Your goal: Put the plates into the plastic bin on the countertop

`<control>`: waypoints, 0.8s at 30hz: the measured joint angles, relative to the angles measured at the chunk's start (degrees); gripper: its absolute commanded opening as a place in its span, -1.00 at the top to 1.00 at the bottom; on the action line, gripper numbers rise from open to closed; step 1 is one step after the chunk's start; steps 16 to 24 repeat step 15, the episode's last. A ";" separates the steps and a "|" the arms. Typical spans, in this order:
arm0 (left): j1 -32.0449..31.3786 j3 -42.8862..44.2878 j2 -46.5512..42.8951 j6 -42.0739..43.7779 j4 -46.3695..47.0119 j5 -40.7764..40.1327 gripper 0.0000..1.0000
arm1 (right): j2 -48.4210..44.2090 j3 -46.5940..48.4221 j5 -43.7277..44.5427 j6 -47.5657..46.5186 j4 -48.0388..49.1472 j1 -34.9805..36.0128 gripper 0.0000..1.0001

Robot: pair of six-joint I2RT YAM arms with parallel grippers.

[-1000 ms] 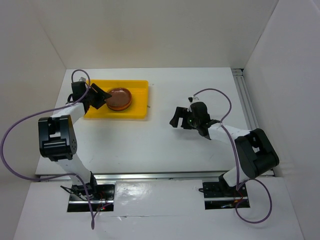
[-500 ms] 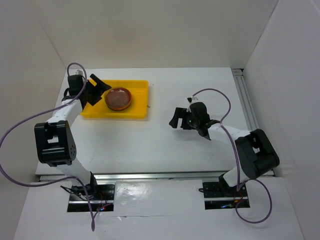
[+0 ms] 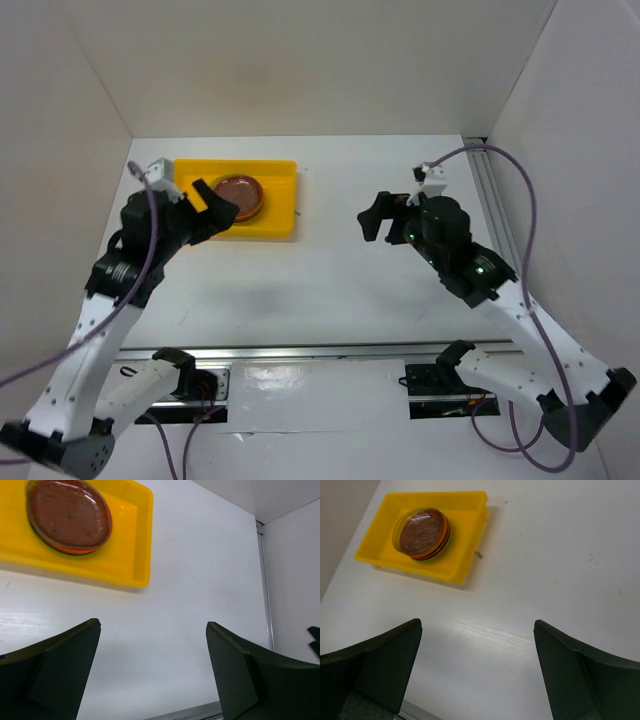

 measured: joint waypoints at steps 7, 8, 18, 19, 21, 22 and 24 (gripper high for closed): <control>0.57 -5.97 -20.22 2.43 -11.19 0.61 -1.00 | -11.67 7.69 4.15 -0.37 -13.38 1.16 -1.00; 0.57 -5.95 -21.79 2.71 -12.81 0.76 -1.00 | -12.50 8.74 4.59 -0.37 -15.39 1.18 -1.00; 0.57 -2.58 -26.47 4.31 -22.29 1.11 -1.00 | -14.62 10.45 7.28 -0.09 -22.64 1.22 -1.00; 0.57 -2.58 -26.47 4.31 -22.29 1.11 -1.00 | -14.62 10.45 7.28 -0.09 -22.64 1.22 -1.00; 0.57 -2.58 -26.47 4.31 -22.29 1.11 -1.00 | -14.62 10.45 7.28 -0.09 -22.64 1.22 -1.00; 0.57 -2.58 -26.47 4.31 -22.29 1.11 -1.00 | -14.62 10.45 7.28 -0.09 -22.64 1.22 -1.00; 0.57 -2.58 -26.47 4.31 -22.29 1.11 -1.00 | -14.62 10.45 7.28 -0.09 -22.64 1.22 -1.00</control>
